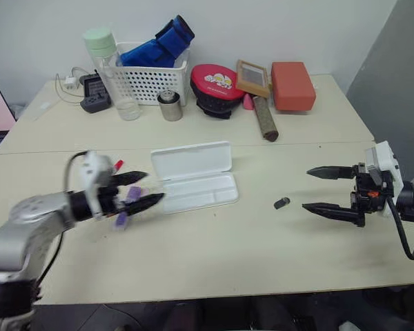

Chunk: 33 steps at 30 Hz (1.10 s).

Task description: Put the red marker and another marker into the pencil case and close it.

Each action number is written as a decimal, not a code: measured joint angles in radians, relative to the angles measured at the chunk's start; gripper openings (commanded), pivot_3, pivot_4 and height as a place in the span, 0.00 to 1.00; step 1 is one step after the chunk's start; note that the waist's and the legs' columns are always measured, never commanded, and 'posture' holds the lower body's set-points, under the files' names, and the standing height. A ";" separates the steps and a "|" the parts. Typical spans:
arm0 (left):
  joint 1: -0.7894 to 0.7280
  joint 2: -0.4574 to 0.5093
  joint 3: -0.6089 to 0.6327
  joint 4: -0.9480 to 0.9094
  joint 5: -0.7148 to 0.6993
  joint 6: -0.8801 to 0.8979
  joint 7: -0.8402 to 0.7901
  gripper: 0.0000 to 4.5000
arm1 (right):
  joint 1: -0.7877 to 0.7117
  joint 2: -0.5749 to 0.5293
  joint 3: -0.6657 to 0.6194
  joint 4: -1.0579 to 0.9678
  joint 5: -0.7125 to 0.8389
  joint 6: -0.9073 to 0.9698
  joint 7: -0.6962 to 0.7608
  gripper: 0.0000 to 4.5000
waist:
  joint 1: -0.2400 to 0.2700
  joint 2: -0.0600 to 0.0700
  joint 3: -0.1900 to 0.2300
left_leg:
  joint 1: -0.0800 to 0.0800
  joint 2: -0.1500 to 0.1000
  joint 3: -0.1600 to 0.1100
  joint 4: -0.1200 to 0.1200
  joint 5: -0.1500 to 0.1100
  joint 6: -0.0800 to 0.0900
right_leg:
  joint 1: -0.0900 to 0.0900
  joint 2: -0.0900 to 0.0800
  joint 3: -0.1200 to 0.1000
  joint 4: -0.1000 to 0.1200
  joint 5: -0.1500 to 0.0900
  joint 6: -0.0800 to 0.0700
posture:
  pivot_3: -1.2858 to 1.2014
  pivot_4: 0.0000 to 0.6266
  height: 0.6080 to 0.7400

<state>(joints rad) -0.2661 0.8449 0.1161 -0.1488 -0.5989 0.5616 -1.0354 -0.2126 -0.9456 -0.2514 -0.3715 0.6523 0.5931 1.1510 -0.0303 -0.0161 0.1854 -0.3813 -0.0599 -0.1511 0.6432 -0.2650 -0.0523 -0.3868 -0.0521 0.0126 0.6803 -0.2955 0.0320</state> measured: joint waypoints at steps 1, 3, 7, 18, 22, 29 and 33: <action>-0.021 0.000 -0.020 0.005 0.010 -0.002 -0.013 0.99 | 0.003 0.000 0.002 -0.011 0.000 0.004 -0.004 1.00 | -0.002 0.000 0.000 | 0.000 0.000 0.000 0.000 0.000 0.000 | -0.001 0.000 0.000 0.000 0.000 0.000 | 0.52 0.24 1.00; -0.070 -0.001 -0.074 0.036 0.033 -0.011 -0.060 0.99 | 0.011 0.001 0.002 -0.029 -0.001 0.016 -0.031 1.00 | -0.003 0.000 0.000 | 0.000 0.001 0.002 0.000 0.000 0.001 | -0.001 0.001 0.001 0.000 0.000 0.000 | 0.52 0.24 1.00; -0.130 -0.008 -0.151 0.082 0.074 -0.032 -0.133 0.99 | 0.018 0.008 0.002 -0.063 0.002 0.061 -0.103 1.00 | 0.000 0.000 0.000 | -0.001 0.000 0.002 0.001 -0.001 0.001 | -0.001 0.000 0.001 0.000 0.000 0.000 | 0.52 0.24 1.00; -0.158 -0.039 -0.251 0.192 0.188 -0.109 -0.217 0.99 | 0.046 0.040 0.041 -0.212 0.038 0.100 -0.182 1.00 | 0.002 0.000 0.000 | -0.001 0.000 0.000 0.002 -0.001 0.002 | -0.001 0.000 0.001 0.000 0.001 0.001 | 0.52 0.24 1.00; -0.198 -0.107 -0.289 0.264 0.233 -0.134 -0.216 0.99 | 0.058 0.038 0.040 -0.214 0.037 0.100 -0.193 1.00 | 0.004 -0.001 0.000 | -0.001 -0.001 0.000 0.002 -0.001 0.002 | 0.000 0.001 0.001 0.000 0.001 0.002 | 0.52 0.24 1.00; -0.222 -0.185 -0.348 0.333 0.321 -0.220 -0.215 0.99 | 0.072 0.038 0.041 -0.217 0.037 0.099 -0.203 1.00 | -0.001 -0.001 0.000 | 0.000 0.000 0.002 0.002 -0.001 0.002 | -0.001 0.001 0.001 0.001 0.001 0.002 | 0.52 0.24 1.00; -0.223 -0.204 -0.357 0.351 0.340 -0.229 -0.222 0.90 | 0.077 0.038 0.041 -0.234 0.038 0.099 -0.214 1.00 | 0.000 -0.001 0.000 | -0.001 0.000 0.001 0.003 -0.001 0.002 | 0.000 0.001 0.001 0.001 0.001 0.002 | 0.52 0.24 1.00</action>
<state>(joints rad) -0.4889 0.6408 -0.2405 0.2020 -0.2592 0.3328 -1.2573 -0.1356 -0.9079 -0.2106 -0.6060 0.6903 0.6925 0.9372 -0.0300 -0.0171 0.1856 -0.3819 -0.0603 -0.1502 0.6460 -0.2657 -0.0501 -0.3871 -0.0514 0.0135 0.6814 -0.2943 0.0340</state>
